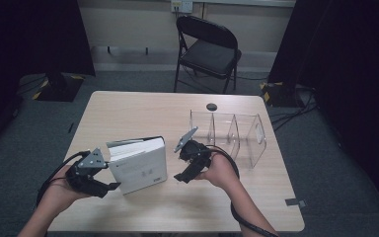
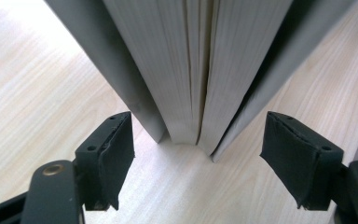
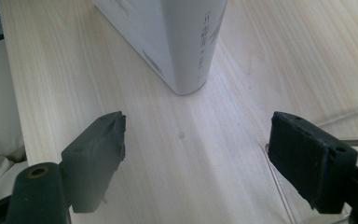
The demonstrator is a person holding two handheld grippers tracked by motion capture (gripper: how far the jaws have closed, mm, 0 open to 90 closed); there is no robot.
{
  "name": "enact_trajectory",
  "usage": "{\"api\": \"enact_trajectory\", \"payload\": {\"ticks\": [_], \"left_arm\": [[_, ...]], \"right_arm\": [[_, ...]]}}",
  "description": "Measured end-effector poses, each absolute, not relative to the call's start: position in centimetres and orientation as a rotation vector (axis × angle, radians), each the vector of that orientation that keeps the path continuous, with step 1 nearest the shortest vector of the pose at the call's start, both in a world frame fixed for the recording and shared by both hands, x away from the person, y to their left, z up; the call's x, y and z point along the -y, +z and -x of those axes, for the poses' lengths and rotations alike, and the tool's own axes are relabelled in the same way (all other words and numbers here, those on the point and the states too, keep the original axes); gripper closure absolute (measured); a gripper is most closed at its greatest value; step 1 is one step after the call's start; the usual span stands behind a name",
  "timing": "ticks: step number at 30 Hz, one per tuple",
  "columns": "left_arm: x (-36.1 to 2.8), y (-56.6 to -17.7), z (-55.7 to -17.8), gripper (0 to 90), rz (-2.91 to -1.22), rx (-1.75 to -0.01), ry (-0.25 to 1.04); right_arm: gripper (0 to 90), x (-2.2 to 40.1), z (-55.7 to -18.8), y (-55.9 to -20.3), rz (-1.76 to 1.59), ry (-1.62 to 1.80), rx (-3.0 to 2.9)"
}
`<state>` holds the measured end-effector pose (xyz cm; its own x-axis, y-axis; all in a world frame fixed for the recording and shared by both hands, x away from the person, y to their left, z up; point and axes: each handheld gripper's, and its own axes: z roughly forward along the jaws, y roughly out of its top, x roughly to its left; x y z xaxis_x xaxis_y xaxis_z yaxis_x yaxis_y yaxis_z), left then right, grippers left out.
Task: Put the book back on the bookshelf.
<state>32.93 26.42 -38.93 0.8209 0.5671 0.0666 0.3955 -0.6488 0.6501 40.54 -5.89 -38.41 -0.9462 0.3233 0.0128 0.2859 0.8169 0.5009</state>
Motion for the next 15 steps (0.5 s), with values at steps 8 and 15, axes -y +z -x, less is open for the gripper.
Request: {"api": "enact_trajectory", "payload": {"ticks": [8, 15], "left_arm": [[-27.2, -41.0, -33.0, 20.1, -2.344, -0.738, 0.329], [-27.6, -42.8, -33.1, 14.9, -2.344, -0.765, 0.342]], "right_arm": [[18.3, 5.8, -40.6, -37.1, -0.453, 0.774, -2.916], [18.3, 5.8, -40.6, -36.0, -0.427, 0.746, -2.922]]}}
